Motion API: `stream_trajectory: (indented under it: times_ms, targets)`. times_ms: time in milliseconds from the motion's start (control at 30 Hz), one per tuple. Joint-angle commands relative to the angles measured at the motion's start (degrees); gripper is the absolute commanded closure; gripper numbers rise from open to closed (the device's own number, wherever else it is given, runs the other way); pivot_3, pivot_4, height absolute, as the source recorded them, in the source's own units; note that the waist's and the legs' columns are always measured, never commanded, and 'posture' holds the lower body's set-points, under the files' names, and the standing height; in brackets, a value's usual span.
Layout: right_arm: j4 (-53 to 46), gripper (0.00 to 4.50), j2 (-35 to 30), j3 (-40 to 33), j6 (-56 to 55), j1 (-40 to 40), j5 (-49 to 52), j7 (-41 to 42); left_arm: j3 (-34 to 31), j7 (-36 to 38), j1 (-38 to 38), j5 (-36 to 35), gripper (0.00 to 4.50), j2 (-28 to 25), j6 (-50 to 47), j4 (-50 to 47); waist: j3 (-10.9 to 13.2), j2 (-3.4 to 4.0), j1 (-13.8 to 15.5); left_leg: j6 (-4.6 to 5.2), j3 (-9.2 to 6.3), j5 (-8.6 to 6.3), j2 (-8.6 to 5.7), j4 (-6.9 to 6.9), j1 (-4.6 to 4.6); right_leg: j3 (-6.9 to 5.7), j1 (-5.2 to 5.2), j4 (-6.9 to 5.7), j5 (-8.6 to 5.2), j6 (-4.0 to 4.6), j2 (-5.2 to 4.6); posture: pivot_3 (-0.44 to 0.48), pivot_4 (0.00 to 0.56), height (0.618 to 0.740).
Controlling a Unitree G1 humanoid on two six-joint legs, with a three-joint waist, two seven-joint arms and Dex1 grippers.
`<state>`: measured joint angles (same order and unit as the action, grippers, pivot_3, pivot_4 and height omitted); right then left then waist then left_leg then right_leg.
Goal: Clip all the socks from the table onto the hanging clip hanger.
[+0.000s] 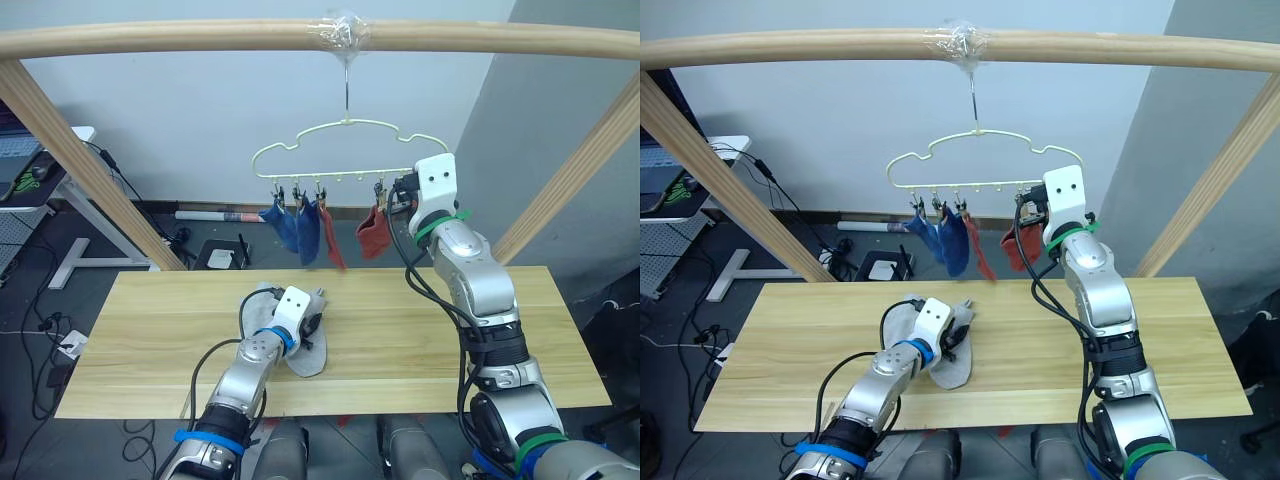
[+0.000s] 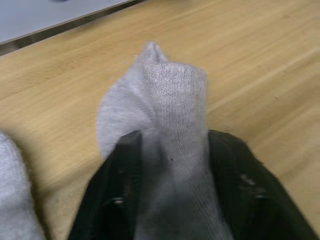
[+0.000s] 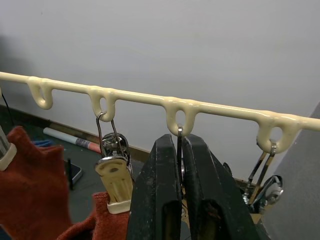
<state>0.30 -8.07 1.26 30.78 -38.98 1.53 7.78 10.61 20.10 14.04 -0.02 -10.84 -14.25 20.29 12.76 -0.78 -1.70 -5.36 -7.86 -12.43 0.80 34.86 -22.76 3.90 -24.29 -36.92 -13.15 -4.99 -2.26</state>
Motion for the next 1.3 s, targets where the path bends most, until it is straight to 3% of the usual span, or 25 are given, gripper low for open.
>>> stream_trajectory:
  times_ms: [33, 100, 233, 400, 500, 633, 967, 1300]
  targets:
    - [0.0, 4.5, -1.8, -2.0, -0.1, -0.8, 0.6, 0.9, 0.4, 1.4, -1.0, -0.3, 3.89, 0.7, 0.3, -0.7, 0.0, 0.0, 0.0, 0.0, 0.0, 0.0, 0.0, 0.0, 0.0, 0.0, 0.0, 0.0, 0.0, 0.0, 0.0, 0.044, 0.198, 0.74]
    - [0.2, 4.5, -2.3, -2.3, 0.0, -1.2, 1.0, 1.3, 0.4, 1.8, -1.1, -0.3, 4.45, 1.0, 0.4, -1.2, 0.0, 0.0, 0.0, 0.0, 0.01, 0.0, 0.0, 0.0, 0.01, 0.0, 0.01, 0.0, 0.0, 0.0, 0.0, 0.044, 0.198, 0.74]
    - [0.5, 4.5, -3.0, -4.8, 2.9, -2.1, 4.8, 3.7, 0.7, 3.2, -0.9, -0.8, 4.48, 1.8, 3.2, -3.0, 0.0, 0.0, 0.0, 0.0, 0.01, 0.0, 0.0, 0.0, 0.0, 0.0, 0.0, 0.01, 0.0, -0.01, 0.0, 0.04, 0.189, 0.74]
    - [1.6, 4.5, -1.3, -19.8, 27.8, -8.0, 21.4, 2.9, 0.1, 9.7, 0.3, -6.3, 4.48, 3.2, 6.7, -11.7, 0.0, -0.01, 0.3, 0.0, -0.06, 0.0, -0.01, 0.05, -0.12, -0.03, -0.01, 0.01, 0.05, 0.03, -0.02, 0.034, 0.19, 0.74]
    - [4.7, 4.5, -3.7, -25.9, 39.7, -13.2, 26.5, 2.6, 1.1, 9.6, 4.2, -4.4, 4.48, 3.0, 9.9, -15.9, 0.0, -0.01, 0.3, 0.0, -0.06, 0.0, -0.02, 0.04, -0.07, -0.05, 0.04, 0.04, 0.15, 0.27, -0.02, 0.032, 0.19, 0.74]
    - [8.5, 4.5, -1.6, -35.5, 50.6, -18.6, 29.2, -3.2, 4.8, 6.9, 11.1, 4.1, 4.48, 2.0, 17.3, -14.2, -0.1, 0.01, 0.4, 0.02, -0.07, 0.01, -0.03, 0.07, -0.08, -0.08, 0.05, 0.03, 0.06, 0.44, -0.02, 0.035, 0.182, 0.74]
    - [6.9, 4.5, 3.4, -44.1, 57.6, -22.9, 29.1, -9.9, 9.2, 4.4, 15.6, 11.6, 4.48, 1.8, 27.0, -7.8, -0.1, 0.05, 0.2, 0.06, -0.04, -0.02, -0.04, 0.02, -0.12, -0.06, 0.03, 0.07, 0.16, 0.27, -0.02, 0.021, 0.183, 0.74]
    - [5.1, 4.5, 3.8, -45.1, 60.0, -23.2, 28.6, -11.0, 8.9, 3.4, 15.1, 13.0, 4.48, 1.1, 30.5, -7.8, -0.1, 0.05, 0.1, 0.06, -0.04, -0.02, -0.04, 0.02, -0.11, -0.07, 0.03, 0.04, 0.15, 0.24, -0.02, 0.016, 0.182, 0.74]
